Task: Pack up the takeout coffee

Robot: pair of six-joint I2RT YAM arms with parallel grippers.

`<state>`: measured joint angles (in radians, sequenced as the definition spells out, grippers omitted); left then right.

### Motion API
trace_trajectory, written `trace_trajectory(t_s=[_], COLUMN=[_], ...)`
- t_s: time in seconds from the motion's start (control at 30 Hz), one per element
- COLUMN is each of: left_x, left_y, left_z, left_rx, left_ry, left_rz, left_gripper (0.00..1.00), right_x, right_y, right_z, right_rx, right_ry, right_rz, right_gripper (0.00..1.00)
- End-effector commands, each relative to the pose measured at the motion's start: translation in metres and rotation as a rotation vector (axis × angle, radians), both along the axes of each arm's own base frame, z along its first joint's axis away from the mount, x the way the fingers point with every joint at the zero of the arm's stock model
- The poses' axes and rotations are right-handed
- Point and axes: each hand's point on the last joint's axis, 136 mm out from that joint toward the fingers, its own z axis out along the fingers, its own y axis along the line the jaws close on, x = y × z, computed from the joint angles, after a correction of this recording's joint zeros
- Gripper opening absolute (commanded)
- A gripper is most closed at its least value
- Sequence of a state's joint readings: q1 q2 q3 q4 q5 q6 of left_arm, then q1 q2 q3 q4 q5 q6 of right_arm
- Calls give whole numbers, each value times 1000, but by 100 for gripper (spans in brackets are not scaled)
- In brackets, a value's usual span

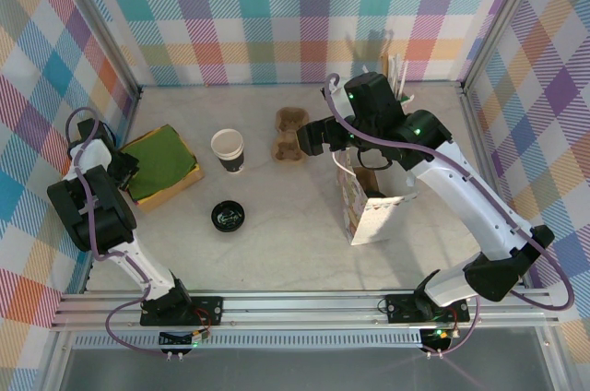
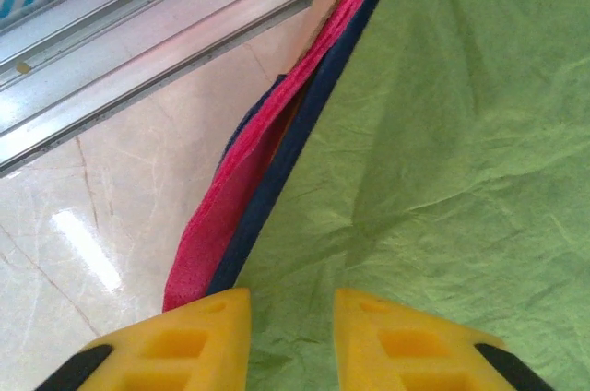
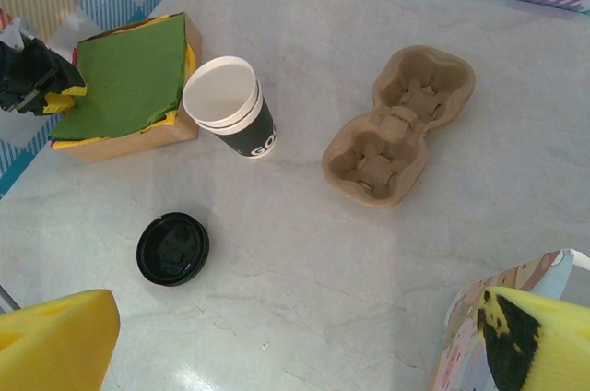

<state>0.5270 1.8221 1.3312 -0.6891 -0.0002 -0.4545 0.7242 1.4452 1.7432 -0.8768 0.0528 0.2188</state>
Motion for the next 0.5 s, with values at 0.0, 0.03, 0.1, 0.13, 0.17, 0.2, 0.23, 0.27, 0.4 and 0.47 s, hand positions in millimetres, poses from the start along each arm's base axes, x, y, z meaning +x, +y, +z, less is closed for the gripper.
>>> trace_trajectory(t_s=[0.0, 0.03, 0.1, 0.13, 0.17, 0.2, 0.23, 0.27, 0.4, 0.47], left_x=[-14, -15, -17, -18, -19, -19, -20, -21, -21, -21], left_y=[3, 4, 4, 5, 7, 8, 9, 9, 10, 9], left_z=[4, 4, 4, 6, 7, 10, 12, 14, 13, 9], left_rx=[5, 8, 13, 22, 32, 42, 49, 57, 60, 50], left_ry=[30, 39, 47, 48, 49, 44, 41, 42, 40, 54], left_rz=[29, 35, 38, 40, 46, 46, 49, 53, 57, 50], left_gripper=[27, 28, 32, 32, 33, 33, 33, 33, 33, 32], right_x=[-1, -1, -2, -2, -2, -2, -2, -2, -2, -2], right_y=[3, 2, 2, 2, 2, 1, 1, 1, 1, 1], right_z=[6, 6, 7, 7, 6, 6, 7, 6, 7, 7], right_rx=[-2, -2, 0, 0, -1, -1, -1, -3, -1, -2], right_ry=[-24, -25, -26, -26, -25, -25, -27, -27, -30, -31], right_rz=[20, 19, 18, 18, 19, 16, 17, 16, 17, 18], right_gripper=[99, 99, 99, 99, 99, 99, 99, 99, 99, 99])
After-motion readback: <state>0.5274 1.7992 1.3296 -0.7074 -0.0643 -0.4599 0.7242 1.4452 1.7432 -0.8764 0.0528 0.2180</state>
